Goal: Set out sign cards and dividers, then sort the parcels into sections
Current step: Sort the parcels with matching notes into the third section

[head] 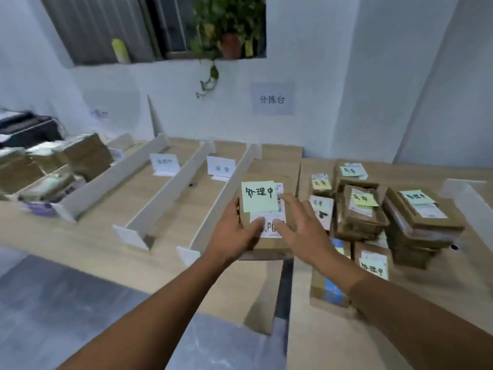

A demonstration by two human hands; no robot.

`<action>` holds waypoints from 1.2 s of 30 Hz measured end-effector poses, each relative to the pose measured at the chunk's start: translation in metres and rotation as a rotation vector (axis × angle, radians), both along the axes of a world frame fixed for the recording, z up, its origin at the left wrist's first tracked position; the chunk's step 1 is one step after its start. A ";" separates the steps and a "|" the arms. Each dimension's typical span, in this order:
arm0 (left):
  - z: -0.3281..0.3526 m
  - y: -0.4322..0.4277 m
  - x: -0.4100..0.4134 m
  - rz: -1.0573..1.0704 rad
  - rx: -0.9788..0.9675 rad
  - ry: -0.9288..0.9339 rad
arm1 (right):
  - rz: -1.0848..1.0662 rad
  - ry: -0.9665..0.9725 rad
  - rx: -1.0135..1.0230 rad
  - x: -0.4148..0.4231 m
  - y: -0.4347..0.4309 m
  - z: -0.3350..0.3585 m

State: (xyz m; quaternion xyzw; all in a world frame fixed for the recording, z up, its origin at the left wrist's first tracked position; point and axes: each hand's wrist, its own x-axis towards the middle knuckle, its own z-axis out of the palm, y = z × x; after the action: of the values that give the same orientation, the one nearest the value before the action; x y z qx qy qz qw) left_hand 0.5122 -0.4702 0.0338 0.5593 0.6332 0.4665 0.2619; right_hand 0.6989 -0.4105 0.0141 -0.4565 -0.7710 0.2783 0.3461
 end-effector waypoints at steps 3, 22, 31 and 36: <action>0.007 -0.017 -0.071 0.108 -0.004 -0.009 | 0.100 0.000 0.013 -0.077 -0.002 0.006; -0.004 -0.021 -0.550 0.276 -0.074 0.080 | 0.285 0.046 -0.014 -0.578 0.034 -0.013; -0.052 0.106 -0.687 0.245 -0.142 0.072 | 0.215 0.022 -0.123 -0.719 0.154 -0.068; -0.069 0.190 -0.754 0.188 -0.241 0.076 | 0.150 0.008 -0.198 -0.780 0.223 -0.097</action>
State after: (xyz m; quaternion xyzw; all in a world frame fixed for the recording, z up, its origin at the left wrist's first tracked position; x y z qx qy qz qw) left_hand -0.2422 -0.2798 -0.0356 0.4796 0.7435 0.3881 0.2580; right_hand -0.0810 -0.1873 -0.0830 -0.4284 -0.7704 0.3798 0.2806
